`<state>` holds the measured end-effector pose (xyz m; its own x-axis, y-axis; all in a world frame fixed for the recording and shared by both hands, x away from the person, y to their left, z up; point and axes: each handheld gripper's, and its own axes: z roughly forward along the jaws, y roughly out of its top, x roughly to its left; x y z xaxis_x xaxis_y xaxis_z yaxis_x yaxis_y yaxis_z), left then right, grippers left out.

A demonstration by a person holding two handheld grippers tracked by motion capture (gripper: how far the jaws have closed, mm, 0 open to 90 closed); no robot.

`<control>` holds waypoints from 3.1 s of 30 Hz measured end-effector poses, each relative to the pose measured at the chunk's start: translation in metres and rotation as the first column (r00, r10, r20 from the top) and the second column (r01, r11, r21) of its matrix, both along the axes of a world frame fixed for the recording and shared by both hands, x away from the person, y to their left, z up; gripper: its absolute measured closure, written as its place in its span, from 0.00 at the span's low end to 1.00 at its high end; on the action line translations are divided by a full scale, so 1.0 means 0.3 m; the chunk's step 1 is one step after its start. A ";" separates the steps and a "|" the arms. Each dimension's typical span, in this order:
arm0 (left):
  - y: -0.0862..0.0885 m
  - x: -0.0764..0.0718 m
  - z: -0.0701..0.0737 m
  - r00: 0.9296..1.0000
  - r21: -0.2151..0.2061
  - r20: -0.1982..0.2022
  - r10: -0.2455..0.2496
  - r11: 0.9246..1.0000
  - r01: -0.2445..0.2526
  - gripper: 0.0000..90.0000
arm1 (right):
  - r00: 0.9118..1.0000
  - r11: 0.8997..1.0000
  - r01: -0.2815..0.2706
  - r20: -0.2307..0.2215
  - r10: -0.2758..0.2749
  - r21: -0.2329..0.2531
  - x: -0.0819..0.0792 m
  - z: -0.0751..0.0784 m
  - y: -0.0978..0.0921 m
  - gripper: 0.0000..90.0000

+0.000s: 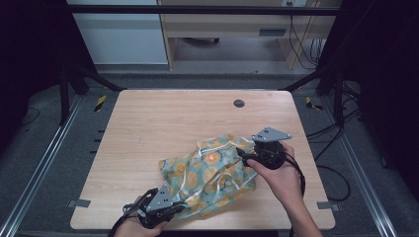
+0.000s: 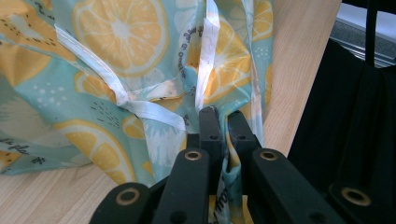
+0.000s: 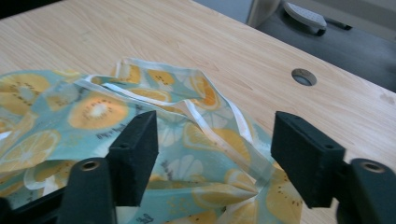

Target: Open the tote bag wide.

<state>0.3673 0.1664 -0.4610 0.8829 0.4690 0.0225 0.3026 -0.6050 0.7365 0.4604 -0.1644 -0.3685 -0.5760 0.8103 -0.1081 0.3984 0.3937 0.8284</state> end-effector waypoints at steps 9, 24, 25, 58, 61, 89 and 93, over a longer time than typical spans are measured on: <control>0.008 0.025 -0.020 0.999 0.014 0.014 0.044 0.999 -0.044 0.96 | 0.995 0.999 -0.010 -0.105 0.005 -0.044 0.011 -0.081 0.008 0.19; 0.033 0.109 -0.024 0.986 0.035 0.074 0.147 0.988 -0.150 0.95 | 0.986 0.993 -0.088 -0.152 0.075 -0.083 0.015 -0.172 -0.027 0.79; 0.034 0.116 -0.023 0.986 0.034 0.075 0.151 0.987 -0.154 0.95 | 0.987 0.993 -0.092 -0.139 0.081 -0.071 0.019 -0.170 -0.029 0.81; 0.035 0.248 -0.058 0.975 0.047 0.043 0.218 0.974 -0.220 0.94 | 0.982 0.998 -0.038 -0.187 0.029 -0.043 0.181 -0.273 -0.074 1.00; 0.037 0.252 -0.064 0.976 0.054 0.035 0.216 0.975 -0.218 0.97 | 0.980 0.998 -0.026 -0.200 0.016 -0.050 0.188 -0.293 -0.091 1.00; 0.030 0.150 -0.045 0.989 0.078 0.031 0.147 0.986 -0.149 1.00 | 0.981 0.997 -0.008 -0.195 -0.008 -0.083 0.247 -0.322 -0.124 1.00; 0.032 0.150 -0.046 0.988 0.085 0.036 0.148 0.985 -0.151 1.00 | 0.980 0.996 -0.008 -0.199 -0.010 -0.087 0.251 -0.322 -0.120 1.00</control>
